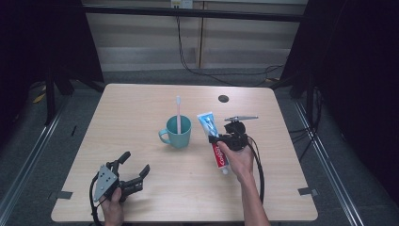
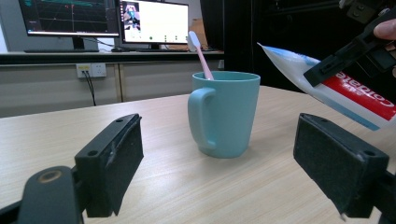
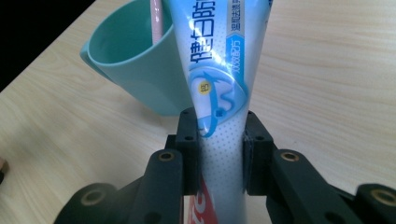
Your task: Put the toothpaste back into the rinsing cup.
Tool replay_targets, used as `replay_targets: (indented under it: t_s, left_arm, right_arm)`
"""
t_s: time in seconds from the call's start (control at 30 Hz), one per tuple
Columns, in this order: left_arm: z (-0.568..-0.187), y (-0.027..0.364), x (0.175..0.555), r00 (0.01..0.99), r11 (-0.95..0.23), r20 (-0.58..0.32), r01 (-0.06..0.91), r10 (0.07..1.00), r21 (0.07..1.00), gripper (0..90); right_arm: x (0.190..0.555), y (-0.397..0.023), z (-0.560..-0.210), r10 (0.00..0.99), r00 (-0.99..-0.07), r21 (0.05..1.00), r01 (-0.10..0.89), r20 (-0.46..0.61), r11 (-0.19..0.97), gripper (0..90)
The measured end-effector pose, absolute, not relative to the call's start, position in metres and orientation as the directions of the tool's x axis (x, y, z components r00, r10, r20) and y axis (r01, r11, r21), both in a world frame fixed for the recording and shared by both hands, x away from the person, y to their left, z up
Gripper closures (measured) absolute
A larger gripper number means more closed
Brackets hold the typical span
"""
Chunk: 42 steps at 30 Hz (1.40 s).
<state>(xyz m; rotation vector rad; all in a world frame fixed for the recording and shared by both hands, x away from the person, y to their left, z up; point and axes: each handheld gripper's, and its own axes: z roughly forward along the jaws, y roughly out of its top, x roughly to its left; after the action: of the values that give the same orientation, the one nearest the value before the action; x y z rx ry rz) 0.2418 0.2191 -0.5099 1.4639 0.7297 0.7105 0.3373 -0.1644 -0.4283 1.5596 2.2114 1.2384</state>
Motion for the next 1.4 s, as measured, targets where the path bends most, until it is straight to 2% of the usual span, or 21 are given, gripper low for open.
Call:
replay_targets:
  t_s: [0.6,1.4]
  left_arm:
    - [-0.510,0.219,0.242,0.607,-0.007,-0.004,0.017,0.795,1.000,15.7]
    - [-0.510,0.219,0.242,0.611,-0.010,-0.002,0.017,0.792,1.000,15.7]
  right_arm:
    - [0.332,-0.165,-0.422,0.819,-0.477,0.796,0.604,0.320,0.041,73.0]
    - [0.322,-0.162,-0.409,0.797,-0.535,0.908,0.418,0.282,-0.040,72.9]
